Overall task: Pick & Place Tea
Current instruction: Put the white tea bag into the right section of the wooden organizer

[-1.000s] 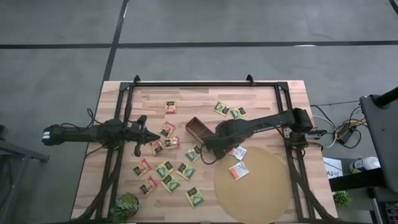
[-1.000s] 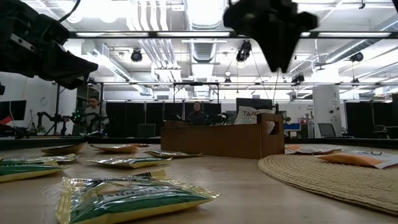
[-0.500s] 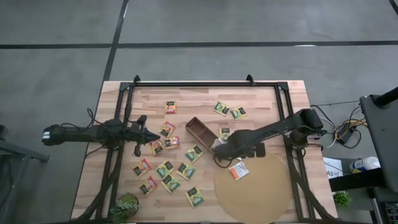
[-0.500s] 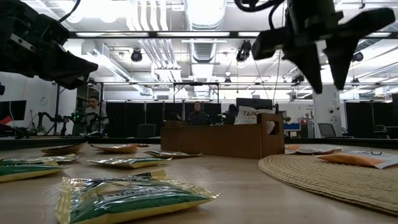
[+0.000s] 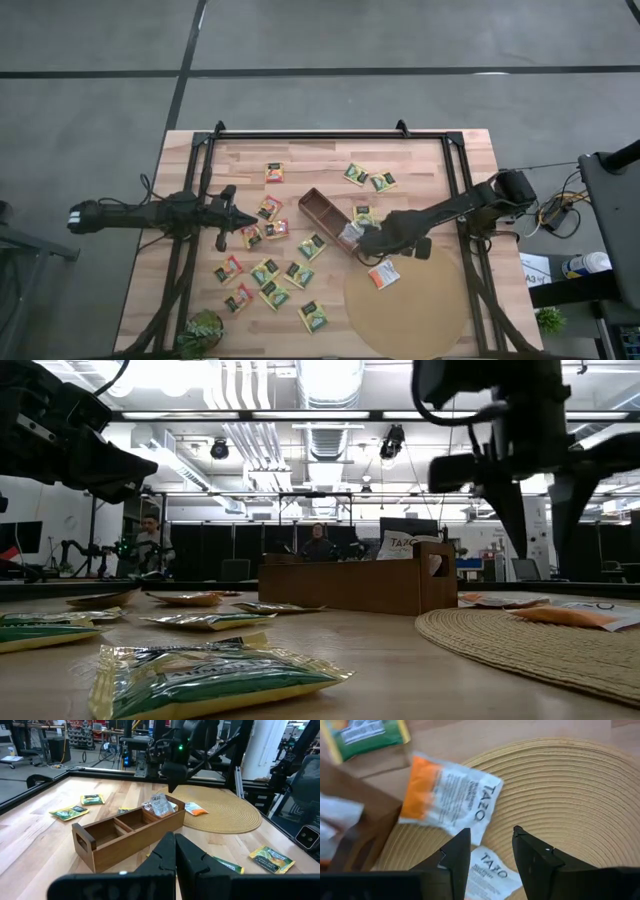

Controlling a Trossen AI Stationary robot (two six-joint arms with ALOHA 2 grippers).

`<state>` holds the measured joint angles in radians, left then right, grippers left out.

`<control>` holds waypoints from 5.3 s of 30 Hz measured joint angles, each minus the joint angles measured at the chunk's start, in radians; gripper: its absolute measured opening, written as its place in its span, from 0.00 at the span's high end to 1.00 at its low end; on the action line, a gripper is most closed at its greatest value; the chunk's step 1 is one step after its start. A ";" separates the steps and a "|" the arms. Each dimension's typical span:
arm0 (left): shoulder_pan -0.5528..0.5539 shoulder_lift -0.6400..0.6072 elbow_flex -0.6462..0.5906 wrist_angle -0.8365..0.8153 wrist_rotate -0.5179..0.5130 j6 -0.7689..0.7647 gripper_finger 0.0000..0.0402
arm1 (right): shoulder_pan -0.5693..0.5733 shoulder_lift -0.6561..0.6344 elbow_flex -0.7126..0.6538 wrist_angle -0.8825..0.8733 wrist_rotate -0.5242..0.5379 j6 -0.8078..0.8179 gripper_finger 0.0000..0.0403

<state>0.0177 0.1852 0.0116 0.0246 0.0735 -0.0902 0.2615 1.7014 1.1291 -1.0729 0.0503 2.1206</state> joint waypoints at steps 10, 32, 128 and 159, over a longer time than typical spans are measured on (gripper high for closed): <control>0.000 0.000 0.000 0.000 0.000 0.000 1.00 | 0.000 -0.032 -0.146 0.177 0.000 0.102 0.64; 0.000 0.000 0.000 0.000 0.000 0.000 1.00 | -0.031 -0.032 -0.211 0.295 0.040 0.086 0.70; 0.000 0.001 0.000 0.000 0.000 0.000 1.00 | -0.127 0.442 0.790 -0.423 0.289 -1.115 0.98; 0.000 0.001 0.000 0.000 0.000 0.000 1.00 | -0.138 0.442 0.763 -0.388 0.292 -1.081 0.98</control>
<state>0.0179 0.1860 0.0114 0.0246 0.0734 -0.0901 0.1238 2.1429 1.8923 -1.4612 0.3425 1.0392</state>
